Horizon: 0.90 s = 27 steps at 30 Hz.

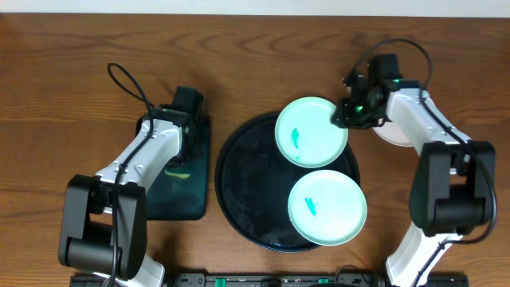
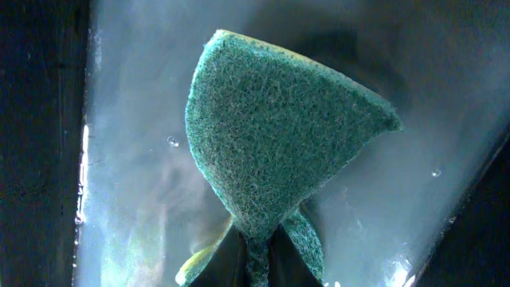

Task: Clean dirty plates on tray and stack at the side
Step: 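Move right gripper to grasp rim of the upper green plate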

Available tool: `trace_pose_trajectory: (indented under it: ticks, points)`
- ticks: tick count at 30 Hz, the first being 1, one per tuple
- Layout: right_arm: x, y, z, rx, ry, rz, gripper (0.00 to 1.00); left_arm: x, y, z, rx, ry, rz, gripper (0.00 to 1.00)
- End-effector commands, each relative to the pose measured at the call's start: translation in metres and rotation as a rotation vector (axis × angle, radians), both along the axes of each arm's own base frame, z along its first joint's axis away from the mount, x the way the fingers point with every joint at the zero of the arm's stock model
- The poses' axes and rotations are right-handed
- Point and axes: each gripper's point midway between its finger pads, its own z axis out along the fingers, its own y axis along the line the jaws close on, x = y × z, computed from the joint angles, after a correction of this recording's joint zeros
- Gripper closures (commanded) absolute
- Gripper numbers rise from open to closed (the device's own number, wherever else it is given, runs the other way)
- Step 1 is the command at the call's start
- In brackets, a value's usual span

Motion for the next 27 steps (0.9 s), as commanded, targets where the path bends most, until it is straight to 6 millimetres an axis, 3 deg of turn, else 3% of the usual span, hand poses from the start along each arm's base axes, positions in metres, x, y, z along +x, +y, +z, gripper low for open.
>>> trace_pose_trajectory:
  ticks: [1,5,11,19,23,27]
  points:
    - [-0.007,0.012,-0.02,-0.007,0.04,0.045,0.68,-0.002,0.001,-0.003,-0.003,0.008,-0.013,0.93]
    - [-0.006,0.013,-0.017,-0.006,0.033,0.049,0.99,-0.002,0.001,-0.003,-0.003,0.008,-0.013,0.93]
    - [-0.01,0.018,-0.003,-0.004,0.02,0.058,0.99,0.001,0.0,-0.003,-0.004,-0.001,-0.013,0.93]
    - [-0.033,0.053,0.037,-0.001,-0.011,0.154,0.99,0.004,-0.002,-0.02,-0.009,0.017,-0.013,0.93]
    - [-0.049,0.07,0.036,-0.015,0.029,0.179,0.99,0.001,-0.001,-0.039,0.001,0.065,-0.013,0.93]
    - [-0.053,0.069,0.029,-0.098,0.051,0.144,0.99,-0.005,0.0,-0.053,0.01,0.111,-0.013,0.93]
